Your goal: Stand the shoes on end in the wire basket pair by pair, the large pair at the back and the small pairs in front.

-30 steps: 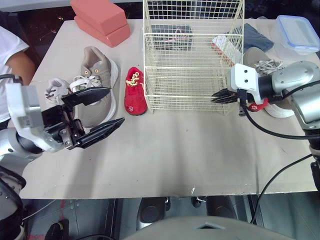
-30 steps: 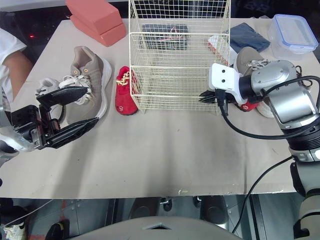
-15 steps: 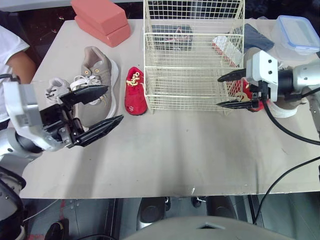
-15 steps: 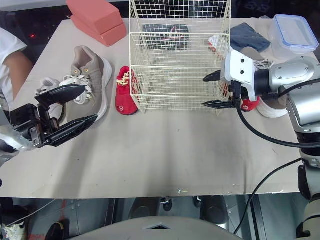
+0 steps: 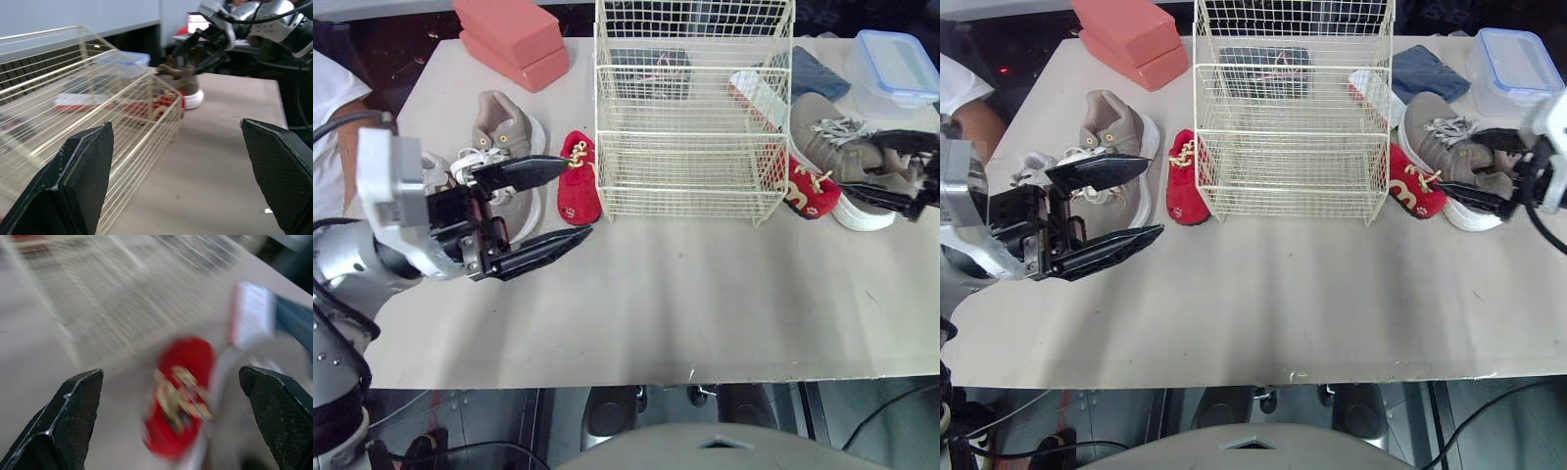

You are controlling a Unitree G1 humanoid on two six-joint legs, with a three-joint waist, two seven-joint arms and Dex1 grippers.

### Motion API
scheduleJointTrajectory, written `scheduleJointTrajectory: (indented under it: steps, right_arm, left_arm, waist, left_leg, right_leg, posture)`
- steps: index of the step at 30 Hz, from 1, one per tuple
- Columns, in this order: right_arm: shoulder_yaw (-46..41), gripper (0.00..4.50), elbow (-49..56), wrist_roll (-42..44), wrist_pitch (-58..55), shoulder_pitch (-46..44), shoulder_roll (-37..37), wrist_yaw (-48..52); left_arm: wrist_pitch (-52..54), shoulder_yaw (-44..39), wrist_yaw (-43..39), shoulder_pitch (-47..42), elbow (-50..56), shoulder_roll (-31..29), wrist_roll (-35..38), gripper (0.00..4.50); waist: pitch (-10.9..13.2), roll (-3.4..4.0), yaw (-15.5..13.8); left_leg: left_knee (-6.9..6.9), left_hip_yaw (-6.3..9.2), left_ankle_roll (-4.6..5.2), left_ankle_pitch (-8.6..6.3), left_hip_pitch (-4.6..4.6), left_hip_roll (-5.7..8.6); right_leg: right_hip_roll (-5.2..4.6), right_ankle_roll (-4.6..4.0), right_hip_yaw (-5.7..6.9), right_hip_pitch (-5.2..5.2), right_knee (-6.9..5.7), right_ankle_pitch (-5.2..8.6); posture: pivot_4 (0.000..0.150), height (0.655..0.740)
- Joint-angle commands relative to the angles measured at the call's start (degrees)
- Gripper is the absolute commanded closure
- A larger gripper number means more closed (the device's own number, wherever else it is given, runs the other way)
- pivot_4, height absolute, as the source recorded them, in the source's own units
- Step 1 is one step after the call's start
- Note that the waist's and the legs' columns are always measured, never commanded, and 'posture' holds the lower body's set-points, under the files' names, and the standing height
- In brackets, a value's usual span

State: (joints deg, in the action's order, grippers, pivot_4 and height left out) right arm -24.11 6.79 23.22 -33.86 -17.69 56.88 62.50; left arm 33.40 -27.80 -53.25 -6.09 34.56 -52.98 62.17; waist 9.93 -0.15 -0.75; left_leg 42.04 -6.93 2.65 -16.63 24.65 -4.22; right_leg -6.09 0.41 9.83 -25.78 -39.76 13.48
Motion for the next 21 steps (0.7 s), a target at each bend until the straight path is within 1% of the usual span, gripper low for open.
scheduleJointTrajectory:
  steps: [1,4,7,10,16,21]
  right_arm:
    - [-8.0,0.1,1.4,1.4,-1.9,5.4,-2.3,-4.7]
    - [-10.2,0.1,-0.4,1.5,-1.7,7.7,-5.4,-9.4]
    - [-11.1,0.1,-3.4,2.0,-0.7,7.8,-7.5,-11.9]
    - [-10.5,0.1,-6.2,2.8,-1.5,7.4,-8.3,-13.4]
    - [-8.6,0.1,-11.0,2.2,0.1,3.9,-9.5,-18.0]
    - [-6.5,0.1,-12.3,3.9,-1.2,0.6,-11.1,-18.6]
  left_arm:
    - [2.7,0.9,1.2,-3.6,1.5,-3.0,3.9,0.0]
    - [4.5,2.7,2.8,-6.6,1.2,-4.0,4.9,0.0]
    - [6.5,3.5,5.4,-8.6,0.8,-4.5,5.9,0.0]
    - [7.3,3.8,6.0,-9.4,1.5,-4.5,6.5,0.0]
    - [7.7,3.5,6.3,-10.2,2.6,-4.7,6.7,0.0]
    - [7.5,3.6,5.7,-10.1,3.0,-4.5,6.5,0.0]
  waist:
    - [0.0,-0.01,-0.1]
    - [0.0,-0.01,-0.1]
    - [0.0,0.05,0.1]
    - [0.0,0.05,0.0]
    - [0.0,0.06,0.1]
    - [0.0,0.05,0.0]
  left_leg:
    - [0.0,0.05,0.0,0.0,0.01,-0.01]
    - [0.02,0.02,0.0,0.0,0.0,-0.01]
    - [0.04,-0.14,0.0,0.01,-0.07,0.0]
    - [0.04,-0.13,0.0,0.01,-0.1,0.0]
    - [0.05,-0.17,0.0,0.01,-0.1,0.01]
    - [0.04,-0.16,0.0,0.01,-0.11,0.01]
  right_leg:
    - [0.01,0.0,-0.04,0.01,0.0,0.0]
    - [0.02,0.01,-0.1,0.02,-0.01,0.0]
    - [0.03,0.04,-0.22,0.01,-0.03,-0.01]
    - [0.07,0.04,-0.28,0.01,-0.05,-0.01]
    - [0.08,0.03,-0.3,0.0,-0.05,-0.01]
    - [0.09,0.03,-0.31,0.0,-0.07,-0.01]
  posture:
    - [0.15,0.686]
    - [0.15,0.686]
    - [0.15,0.686]
    - [0.15,0.686]
    - [0.15,0.686]
    - [0.15,0.686]
